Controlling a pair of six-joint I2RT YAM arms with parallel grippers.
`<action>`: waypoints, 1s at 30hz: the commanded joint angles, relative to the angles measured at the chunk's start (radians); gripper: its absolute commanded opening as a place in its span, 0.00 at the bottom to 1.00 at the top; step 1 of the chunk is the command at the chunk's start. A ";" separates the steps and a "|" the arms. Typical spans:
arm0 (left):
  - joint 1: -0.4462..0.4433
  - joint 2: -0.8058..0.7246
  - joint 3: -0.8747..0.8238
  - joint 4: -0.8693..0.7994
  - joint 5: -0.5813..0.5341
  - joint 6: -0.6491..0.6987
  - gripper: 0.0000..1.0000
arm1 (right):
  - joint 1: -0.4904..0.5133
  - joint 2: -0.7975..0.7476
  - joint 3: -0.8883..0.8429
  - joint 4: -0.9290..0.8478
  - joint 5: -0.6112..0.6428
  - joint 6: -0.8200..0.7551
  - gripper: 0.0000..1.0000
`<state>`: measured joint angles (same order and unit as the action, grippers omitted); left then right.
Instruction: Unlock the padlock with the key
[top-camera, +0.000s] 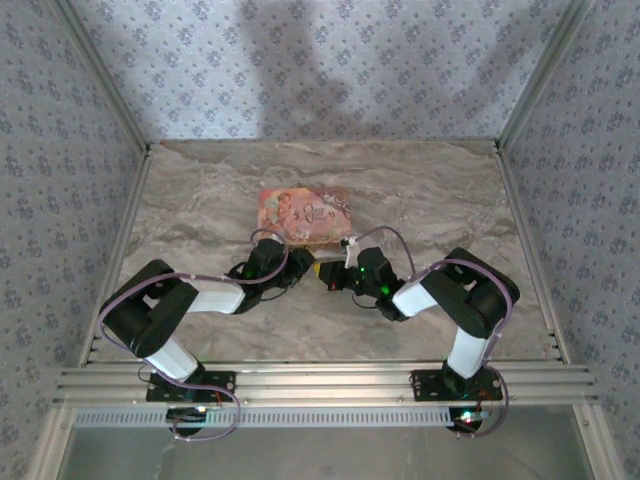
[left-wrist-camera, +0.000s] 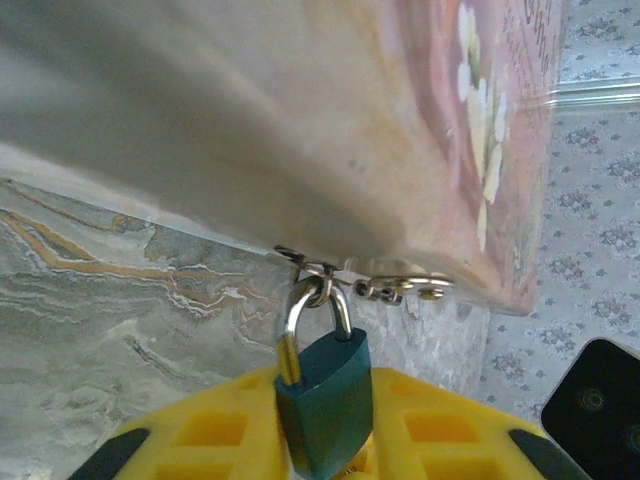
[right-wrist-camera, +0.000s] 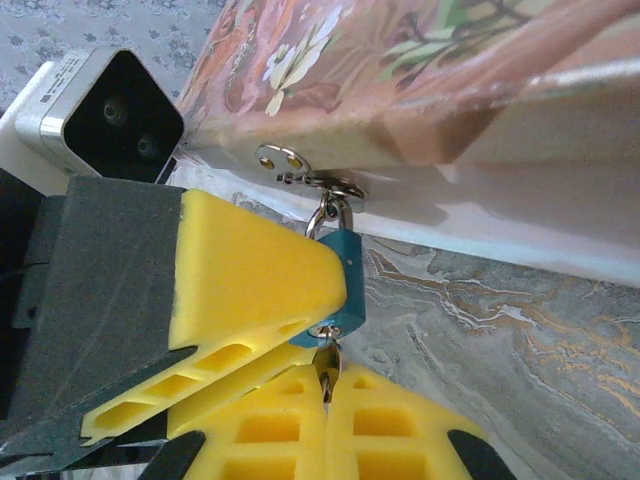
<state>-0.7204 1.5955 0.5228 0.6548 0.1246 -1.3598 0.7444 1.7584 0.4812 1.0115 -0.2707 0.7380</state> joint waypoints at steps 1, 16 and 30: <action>-0.019 -0.014 0.008 -0.005 0.058 -0.055 0.19 | 0.006 -0.031 0.015 0.020 -0.045 0.000 0.11; -0.018 -0.039 0.020 -0.050 0.055 -0.063 0.09 | -0.032 -0.200 -0.080 -0.102 0.031 -0.100 0.41; -0.018 -0.069 0.060 -0.147 0.060 -0.127 0.03 | -0.028 -0.616 -0.040 -0.492 0.197 -0.619 0.80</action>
<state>-0.7280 1.5581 0.5510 0.5636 0.1429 -1.4345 0.7113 1.1980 0.4133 0.5995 -0.1154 0.3176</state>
